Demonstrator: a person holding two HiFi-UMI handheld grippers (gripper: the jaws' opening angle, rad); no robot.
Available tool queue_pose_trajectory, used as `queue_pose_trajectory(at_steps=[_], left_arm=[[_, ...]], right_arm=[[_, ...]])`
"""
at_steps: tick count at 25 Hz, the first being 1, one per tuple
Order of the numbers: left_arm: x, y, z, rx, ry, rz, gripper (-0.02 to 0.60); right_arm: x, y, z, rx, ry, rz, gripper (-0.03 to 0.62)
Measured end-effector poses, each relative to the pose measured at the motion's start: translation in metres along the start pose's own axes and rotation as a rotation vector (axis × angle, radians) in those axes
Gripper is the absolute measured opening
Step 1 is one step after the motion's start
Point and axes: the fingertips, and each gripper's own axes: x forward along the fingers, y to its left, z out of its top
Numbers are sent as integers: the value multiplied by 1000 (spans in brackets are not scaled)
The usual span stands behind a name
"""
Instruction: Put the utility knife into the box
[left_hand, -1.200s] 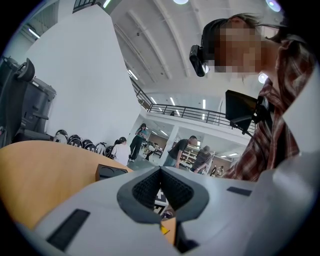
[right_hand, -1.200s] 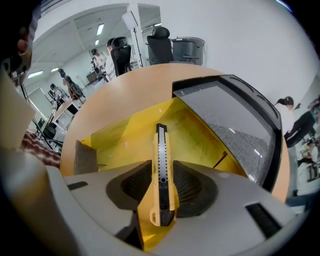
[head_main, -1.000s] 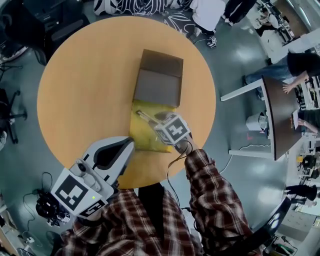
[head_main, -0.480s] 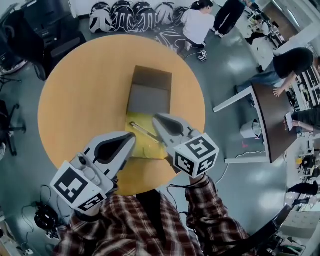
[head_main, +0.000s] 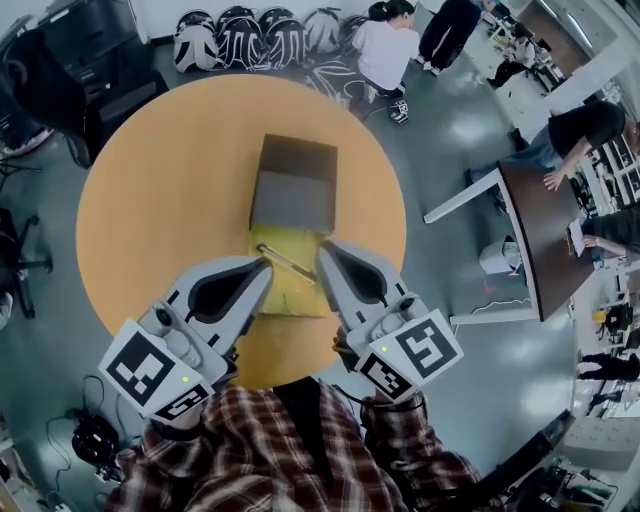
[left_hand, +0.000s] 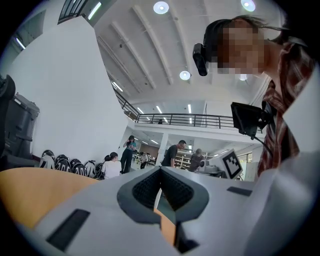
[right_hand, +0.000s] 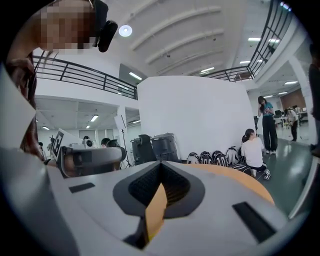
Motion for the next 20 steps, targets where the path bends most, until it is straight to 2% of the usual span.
queue_pose_trajectory(at_steps=[20], left_arm=[[1, -3, -3, 0, 8, 19, 11]], right_arm=[[0, 2, -3, 50, 3, 34, 12]])
